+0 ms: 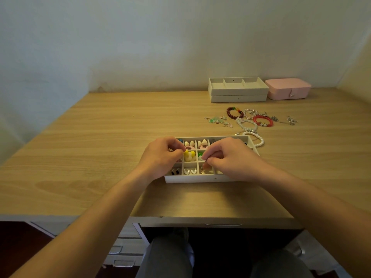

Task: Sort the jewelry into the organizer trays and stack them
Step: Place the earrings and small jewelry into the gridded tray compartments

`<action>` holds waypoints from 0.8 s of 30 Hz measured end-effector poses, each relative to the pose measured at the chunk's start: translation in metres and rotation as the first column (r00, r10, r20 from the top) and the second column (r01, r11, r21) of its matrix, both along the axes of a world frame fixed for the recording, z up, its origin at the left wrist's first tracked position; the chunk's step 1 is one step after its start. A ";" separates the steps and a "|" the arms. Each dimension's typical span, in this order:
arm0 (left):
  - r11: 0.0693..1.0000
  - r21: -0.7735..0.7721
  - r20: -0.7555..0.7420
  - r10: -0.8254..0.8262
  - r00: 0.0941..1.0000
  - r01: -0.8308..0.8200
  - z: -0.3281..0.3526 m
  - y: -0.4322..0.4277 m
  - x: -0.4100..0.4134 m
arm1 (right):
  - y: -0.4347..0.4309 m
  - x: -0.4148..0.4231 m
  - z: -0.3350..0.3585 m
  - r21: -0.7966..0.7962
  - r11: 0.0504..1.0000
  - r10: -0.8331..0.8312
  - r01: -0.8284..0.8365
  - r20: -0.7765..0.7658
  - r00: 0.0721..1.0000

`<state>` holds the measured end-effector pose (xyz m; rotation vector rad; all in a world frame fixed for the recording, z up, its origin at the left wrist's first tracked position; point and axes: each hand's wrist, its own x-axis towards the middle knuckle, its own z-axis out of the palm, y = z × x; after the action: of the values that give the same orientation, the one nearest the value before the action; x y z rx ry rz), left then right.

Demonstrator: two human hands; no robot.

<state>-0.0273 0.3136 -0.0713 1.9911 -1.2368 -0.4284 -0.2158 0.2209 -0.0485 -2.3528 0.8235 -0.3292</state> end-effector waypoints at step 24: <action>0.997 0.040 0.084 -0.063 0.995 0.060 0.038 -0.094 0.014 | -0.093 0.039 0.020 0.037 0.964 -0.265 0.262 0.191 0.945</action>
<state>-0.0133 0.2195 -0.0337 2.0249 -1.3545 -0.4032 -0.1766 0.1281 -0.0282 -2.1584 1.0415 -0.6533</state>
